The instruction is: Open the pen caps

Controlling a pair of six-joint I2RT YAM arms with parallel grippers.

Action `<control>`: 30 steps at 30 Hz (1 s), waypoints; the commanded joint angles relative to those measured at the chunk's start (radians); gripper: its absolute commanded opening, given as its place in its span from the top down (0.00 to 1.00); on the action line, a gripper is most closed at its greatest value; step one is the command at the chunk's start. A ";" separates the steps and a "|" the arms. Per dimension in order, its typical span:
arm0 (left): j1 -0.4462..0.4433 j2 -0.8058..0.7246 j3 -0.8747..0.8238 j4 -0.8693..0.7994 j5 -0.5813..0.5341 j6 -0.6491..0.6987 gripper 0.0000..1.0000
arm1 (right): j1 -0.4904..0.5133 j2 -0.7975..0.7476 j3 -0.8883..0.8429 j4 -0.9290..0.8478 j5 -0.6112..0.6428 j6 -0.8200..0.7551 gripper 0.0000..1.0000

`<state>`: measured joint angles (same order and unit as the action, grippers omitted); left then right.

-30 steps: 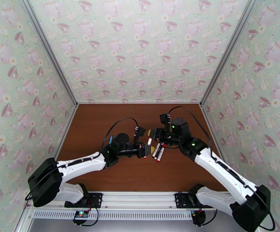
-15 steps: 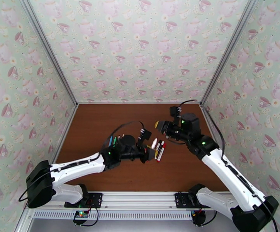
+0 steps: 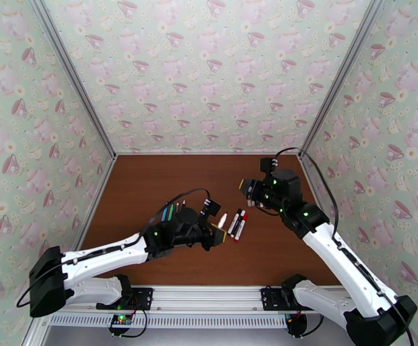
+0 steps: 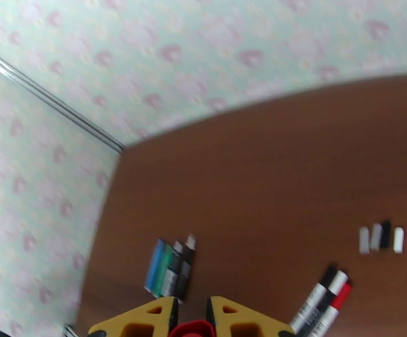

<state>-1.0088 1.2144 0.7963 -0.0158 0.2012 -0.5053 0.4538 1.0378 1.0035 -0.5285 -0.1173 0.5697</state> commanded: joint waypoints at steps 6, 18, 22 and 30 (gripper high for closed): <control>0.082 -0.065 -0.064 0.010 0.020 -0.068 0.97 | -0.008 0.045 -0.113 -0.199 0.159 -0.109 0.93; 0.102 -0.049 -0.065 -0.044 -0.013 -0.085 0.97 | -0.136 0.350 -0.115 -0.105 0.139 -0.225 0.91; 0.105 -0.035 -0.057 -0.037 -0.005 -0.084 0.97 | -0.158 0.437 -0.097 -0.068 0.109 -0.262 0.90; 0.107 -0.004 -0.047 -0.038 0.014 -0.082 0.97 | -0.173 0.588 -0.032 -0.045 0.133 -0.318 0.90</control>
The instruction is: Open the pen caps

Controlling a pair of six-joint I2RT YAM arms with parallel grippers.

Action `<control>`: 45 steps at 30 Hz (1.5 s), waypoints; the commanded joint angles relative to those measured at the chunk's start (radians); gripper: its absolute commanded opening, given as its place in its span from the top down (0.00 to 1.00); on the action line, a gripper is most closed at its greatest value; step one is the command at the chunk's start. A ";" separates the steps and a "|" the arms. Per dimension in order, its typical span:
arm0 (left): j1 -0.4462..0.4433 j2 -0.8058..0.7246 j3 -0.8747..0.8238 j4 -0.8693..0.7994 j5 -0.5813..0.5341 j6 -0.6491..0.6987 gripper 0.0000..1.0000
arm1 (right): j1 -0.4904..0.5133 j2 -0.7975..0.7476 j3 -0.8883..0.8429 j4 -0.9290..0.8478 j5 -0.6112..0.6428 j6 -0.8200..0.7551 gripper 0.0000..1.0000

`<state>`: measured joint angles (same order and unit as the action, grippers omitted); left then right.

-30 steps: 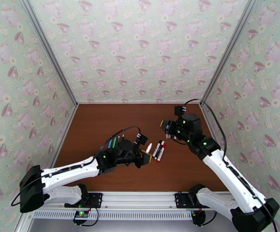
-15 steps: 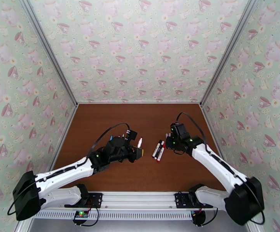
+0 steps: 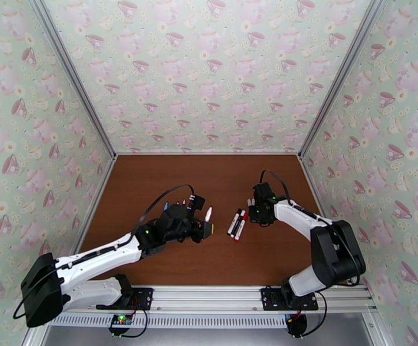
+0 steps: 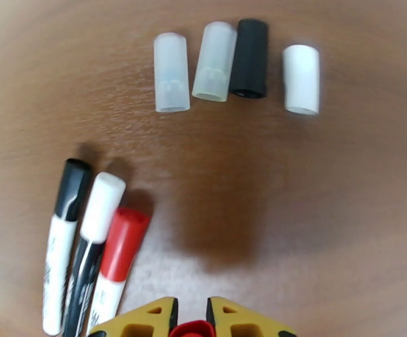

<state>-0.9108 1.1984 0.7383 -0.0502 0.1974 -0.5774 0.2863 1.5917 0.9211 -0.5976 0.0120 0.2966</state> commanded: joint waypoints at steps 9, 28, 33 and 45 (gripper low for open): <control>0.011 0.010 0.013 -0.016 0.015 -0.009 0.97 | -0.006 0.135 0.127 0.013 0.004 -0.076 0.87; 0.016 0.005 0.021 -0.039 0.018 -0.009 0.97 | -0.006 0.162 0.139 0.006 0.026 -0.074 0.71; 0.016 0.014 0.016 -0.040 0.015 -0.013 0.97 | -0.004 0.121 0.136 -0.009 0.022 -0.063 0.68; 0.026 0.090 0.051 -0.119 -0.067 -0.006 0.98 | 0.100 -0.194 -0.013 0.030 0.025 0.040 0.56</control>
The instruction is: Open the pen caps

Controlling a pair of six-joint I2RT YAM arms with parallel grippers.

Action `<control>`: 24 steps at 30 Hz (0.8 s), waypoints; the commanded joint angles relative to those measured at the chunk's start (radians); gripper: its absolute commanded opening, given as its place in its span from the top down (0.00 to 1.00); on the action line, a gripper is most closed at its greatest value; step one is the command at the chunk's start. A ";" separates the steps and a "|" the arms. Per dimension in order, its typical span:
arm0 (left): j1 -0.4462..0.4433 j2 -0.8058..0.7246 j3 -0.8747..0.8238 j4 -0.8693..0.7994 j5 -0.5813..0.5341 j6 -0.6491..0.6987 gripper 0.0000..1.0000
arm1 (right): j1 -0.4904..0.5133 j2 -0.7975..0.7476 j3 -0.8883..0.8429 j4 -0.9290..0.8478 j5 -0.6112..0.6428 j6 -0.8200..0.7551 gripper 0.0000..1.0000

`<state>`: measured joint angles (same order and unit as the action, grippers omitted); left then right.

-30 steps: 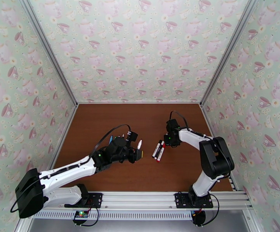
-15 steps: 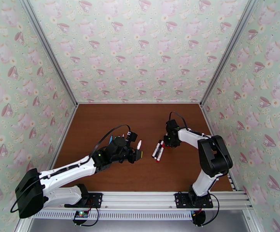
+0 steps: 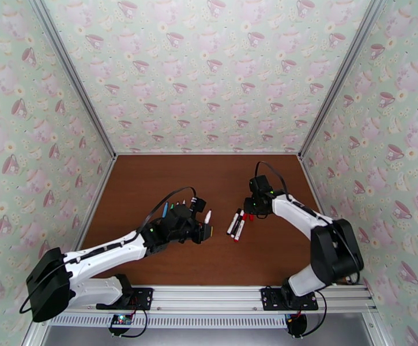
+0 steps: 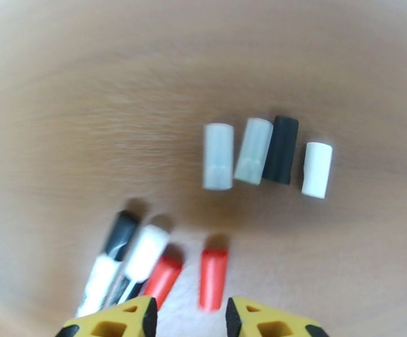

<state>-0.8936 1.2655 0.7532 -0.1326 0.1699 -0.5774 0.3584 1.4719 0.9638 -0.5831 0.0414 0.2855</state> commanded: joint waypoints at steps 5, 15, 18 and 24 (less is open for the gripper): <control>0.024 0.068 0.055 -0.063 -0.102 -0.006 0.98 | 0.058 -0.273 -0.163 0.106 -0.134 0.109 0.50; 0.038 0.226 0.183 -0.191 -0.274 0.027 0.96 | 0.067 -0.521 -0.302 0.250 -0.390 0.199 0.00; 0.049 0.272 0.224 -0.227 -0.329 0.030 0.95 | 0.067 -0.556 -0.312 0.257 -0.456 0.213 0.00; 0.072 0.383 0.317 -0.295 -0.406 0.047 0.93 | 0.067 -0.567 -0.322 0.272 -0.548 0.246 0.00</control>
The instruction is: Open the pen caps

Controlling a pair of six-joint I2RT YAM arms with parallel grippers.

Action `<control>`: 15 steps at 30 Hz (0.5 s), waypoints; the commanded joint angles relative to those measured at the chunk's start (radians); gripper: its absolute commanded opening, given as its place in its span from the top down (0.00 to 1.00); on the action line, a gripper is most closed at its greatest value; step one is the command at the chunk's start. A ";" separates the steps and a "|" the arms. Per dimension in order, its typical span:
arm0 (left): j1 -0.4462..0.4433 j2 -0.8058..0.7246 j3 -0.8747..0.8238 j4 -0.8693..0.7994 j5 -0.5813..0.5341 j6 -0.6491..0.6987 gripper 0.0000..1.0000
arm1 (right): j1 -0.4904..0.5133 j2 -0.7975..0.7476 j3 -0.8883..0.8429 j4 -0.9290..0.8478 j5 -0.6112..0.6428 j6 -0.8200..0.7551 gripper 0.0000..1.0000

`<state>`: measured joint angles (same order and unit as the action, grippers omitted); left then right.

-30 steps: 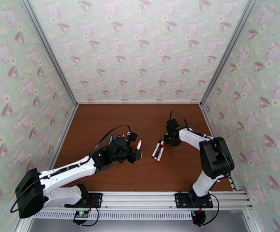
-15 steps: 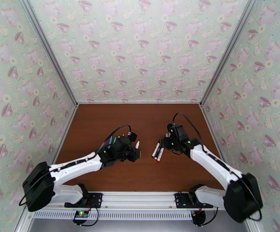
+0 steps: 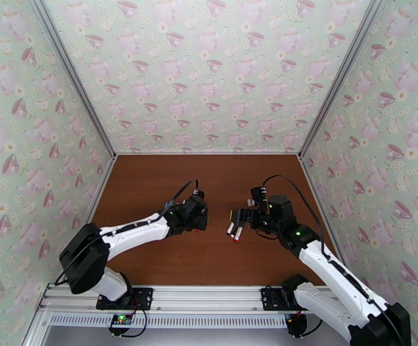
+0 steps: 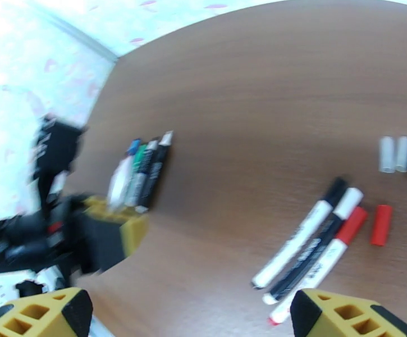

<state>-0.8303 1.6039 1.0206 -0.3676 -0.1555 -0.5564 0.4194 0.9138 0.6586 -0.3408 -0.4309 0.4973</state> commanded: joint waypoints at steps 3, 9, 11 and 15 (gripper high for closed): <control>0.011 0.113 0.103 -0.118 -0.132 0.031 0.92 | 0.007 -0.010 -0.023 0.032 -0.074 0.048 0.00; 0.020 0.214 0.173 -0.183 -0.206 0.026 0.90 | 0.011 -0.010 -0.020 0.014 -0.067 0.036 0.00; 0.025 0.236 0.185 -0.194 -0.225 0.024 0.88 | 0.012 0.002 -0.021 0.009 -0.063 0.032 0.00; 0.034 0.281 0.217 -0.238 -0.265 0.016 0.85 | 0.016 0.026 -0.022 0.012 -0.066 0.030 0.00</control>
<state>-0.8062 1.8565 1.1984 -0.5503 -0.3519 -0.5423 0.4263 0.9249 0.6460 -0.3298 -0.4801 0.5236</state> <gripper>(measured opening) 0.196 0.999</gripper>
